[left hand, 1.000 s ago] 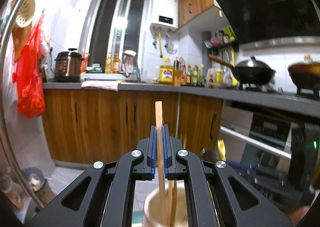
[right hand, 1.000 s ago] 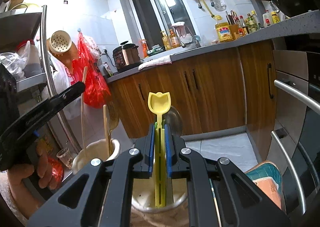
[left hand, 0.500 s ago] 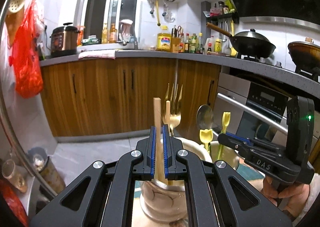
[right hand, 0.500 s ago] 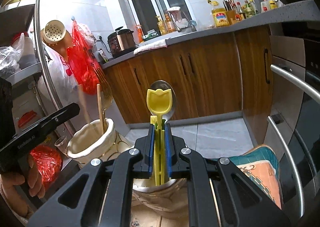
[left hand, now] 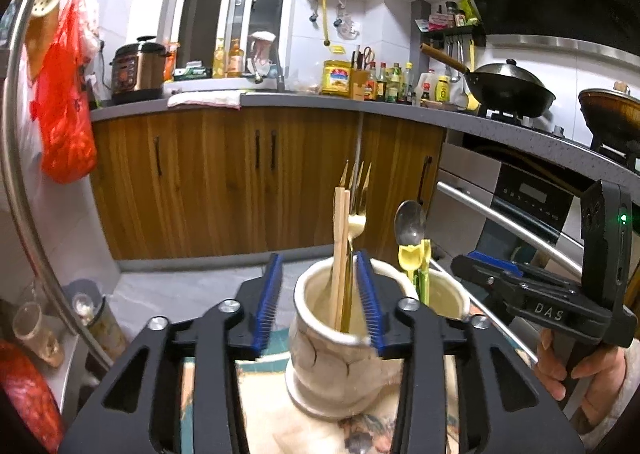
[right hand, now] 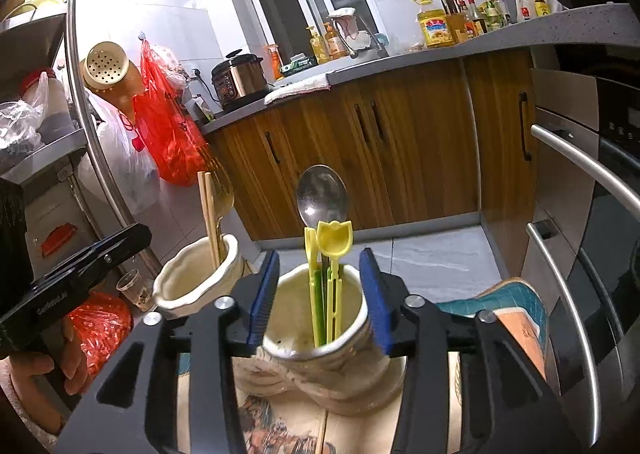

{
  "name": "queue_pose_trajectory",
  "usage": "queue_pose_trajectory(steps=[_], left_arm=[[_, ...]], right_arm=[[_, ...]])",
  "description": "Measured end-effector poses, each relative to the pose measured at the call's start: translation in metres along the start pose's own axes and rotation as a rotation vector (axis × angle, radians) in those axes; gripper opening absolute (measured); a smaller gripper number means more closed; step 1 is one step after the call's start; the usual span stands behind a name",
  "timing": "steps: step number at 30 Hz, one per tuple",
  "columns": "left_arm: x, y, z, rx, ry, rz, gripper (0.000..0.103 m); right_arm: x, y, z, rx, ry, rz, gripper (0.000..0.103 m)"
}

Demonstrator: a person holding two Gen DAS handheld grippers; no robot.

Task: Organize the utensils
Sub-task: 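Release the chopstick into the larger pot while the right tool releases the yellow utensil into the smaller pot, then move both open tools back over the fork and chopsticks on the mat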

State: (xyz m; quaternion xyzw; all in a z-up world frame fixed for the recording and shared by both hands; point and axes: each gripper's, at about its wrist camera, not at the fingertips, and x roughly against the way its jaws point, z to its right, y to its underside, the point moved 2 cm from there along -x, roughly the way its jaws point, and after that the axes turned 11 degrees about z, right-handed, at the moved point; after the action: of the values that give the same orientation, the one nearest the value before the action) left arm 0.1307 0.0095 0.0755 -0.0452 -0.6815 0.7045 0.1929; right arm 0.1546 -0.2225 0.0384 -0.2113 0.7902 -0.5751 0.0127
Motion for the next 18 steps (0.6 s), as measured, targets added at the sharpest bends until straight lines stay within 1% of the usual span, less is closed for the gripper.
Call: queue_pose_trajectory(steps=[1,2,3,4,5,7,8,10,11,12,15,18], left_arm=[[0.003,0.001,-0.001,0.004,-0.003,-0.004,0.05],[0.008,0.002,-0.003,0.011,-0.006,-0.011,0.056],[0.012,0.004,-0.003,0.016,-0.008,-0.016,0.063],[0.015,0.006,-0.004,0.02,-0.011,-0.021,0.066],[0.019,0.008,-0.005,0.021,-0.015,-0.029,0.071],[0.027,0.015,-0.006,0.018,-0.03,-0.051,0.076],[0.031,0.019,-0.007,0.015,-0.039,-0.066,0.081],[0.039,0.029,-0.009,0.015,-0.05,-0.094,0.087],[0.043,0.035,-0.01,0.019,-0.06,-0.107,0.092],[0.046,0.041,-0.011,0.024,-0.068,-0.122,0.093],[0.05,0.065,-0.016,0.042,-0.082,-0.2,0.094],[0.055,0.088,-0.021,0.064,-0.096,-0.259,0.095]], right_arm=[[0.004,0.001,-0.001,-0.001,0.0,-0.005,0.049],[0.007,0.002,-0.001,-0.002,0.0,-0.009,0.051],[0.012,0.004,-0.002,-0.001,0.0,-0.016,0.056],[0.016,0.007,-0.003,0.002,0.0,-0.024,0.06],[0.019,0.009,-0.003,0.005,-0.001,-0.031,0.062],[0.028,0.016,-0.005,0.02,0.002,-0.052,0.07],[0.033,0.022,-0.005,0.031,0.003,-0.065,0.072],[0.041,0.031,-0.006,0.044,-0.005,-0.082,0.084],[0.044,0.035,-0.006,0.047,-0.005,-0.092,0.086],[0.048,0.042,-0.005,0.048,-0.004,-0.108,0.089],[0.056,0.058,-0.002,0.044,0.005,-0.147,0.098],[0.06,0.074,0.001,0.051,0.036,-0.189,0.098]])
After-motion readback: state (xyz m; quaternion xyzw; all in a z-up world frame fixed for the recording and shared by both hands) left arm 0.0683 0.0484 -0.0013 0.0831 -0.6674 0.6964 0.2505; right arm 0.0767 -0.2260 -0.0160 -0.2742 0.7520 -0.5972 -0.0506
